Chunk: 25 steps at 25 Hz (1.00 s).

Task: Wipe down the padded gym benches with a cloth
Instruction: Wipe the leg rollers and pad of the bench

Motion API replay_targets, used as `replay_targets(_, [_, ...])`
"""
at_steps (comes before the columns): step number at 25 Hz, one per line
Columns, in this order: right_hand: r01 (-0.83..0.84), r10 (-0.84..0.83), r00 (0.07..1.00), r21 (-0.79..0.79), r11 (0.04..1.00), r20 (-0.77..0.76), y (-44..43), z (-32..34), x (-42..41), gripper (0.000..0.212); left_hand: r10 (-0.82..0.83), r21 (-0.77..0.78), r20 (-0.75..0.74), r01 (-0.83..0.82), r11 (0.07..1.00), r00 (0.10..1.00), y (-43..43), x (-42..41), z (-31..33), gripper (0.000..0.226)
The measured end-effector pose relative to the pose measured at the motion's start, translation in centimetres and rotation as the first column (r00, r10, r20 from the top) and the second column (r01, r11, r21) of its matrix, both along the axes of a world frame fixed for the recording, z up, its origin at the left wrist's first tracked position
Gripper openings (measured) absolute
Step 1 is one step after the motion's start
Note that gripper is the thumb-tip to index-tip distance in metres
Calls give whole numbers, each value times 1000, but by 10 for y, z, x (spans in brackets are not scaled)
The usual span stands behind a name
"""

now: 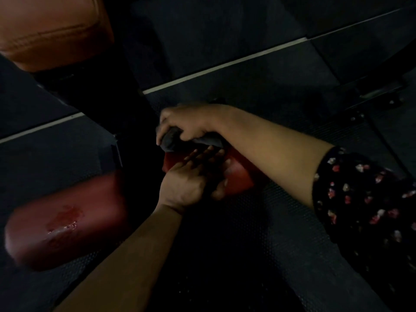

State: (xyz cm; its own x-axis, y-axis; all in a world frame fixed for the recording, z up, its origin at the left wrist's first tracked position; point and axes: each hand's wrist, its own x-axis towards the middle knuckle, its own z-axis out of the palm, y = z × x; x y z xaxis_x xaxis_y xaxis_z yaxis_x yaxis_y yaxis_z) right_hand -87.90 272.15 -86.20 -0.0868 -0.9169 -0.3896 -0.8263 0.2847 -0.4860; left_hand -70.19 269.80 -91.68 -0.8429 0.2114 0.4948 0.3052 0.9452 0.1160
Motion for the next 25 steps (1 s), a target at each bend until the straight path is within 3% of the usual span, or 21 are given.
replay_targets(4, [-51,54,998,154,987,-20,33,-3,-36,68,-5,69,6,5,998,1000,2,-3,1,33])
replay_targets(7, [121,-101,990,233,965,-98,93,-1,-66,71,27,156,-2,-27,987,1000,5,-2,3,30])
replay_targets(9, [276,-249,953,156,949,-170,132,-4,-64,75,62,170,-25,-56,984,998,5,-1,2,30])
replay_targets(11, [437,-434,869,-43,899,-239,167,-18,-37,84,85,167,-55,-75,983,995,5,1,-1,32])
replay_targets(12, [533,-557,794,-163,830,-242,180,-27,-17,86,88,174,-70,-74,982,994,5,2,-1,34])
replay_targets(14, [752,-837,537,-392,530,-101,201,-42,34,81,77,208,-82,-59,976,994,6,0,0,33])
replay_targets(16, [848,-960,278,-477,231,31,211,-53,91,78,77,232,-55,-62,971,996,3,-1,4,29])
replay_targets(17, [863,-979,193,-486,139,64,213,-59,120,77,90,229,-38,-80,970,995,3,-2,6,28])
replay_targets(18, [882,-988,108,-469,44,111,214,-70,147,76,117,205,-8,-113,972,993,4,-2,7,28])
replay_targets(20, [926,-934,-81,-320,-199,348,208,-95,190,74,211,105,105,-222,969,972,7,-1,9,36])
replay_targets(23, [872,-748,-240,-201,-446,618,177,-109,205,77,293,-11,332,-307,952,896,8,-1,19,52])
replay_targets(25, [811,-620,-408,-46,-584,670,145,-101,201,78,255,-4,463,-286,958,849,6,-4,26,63])
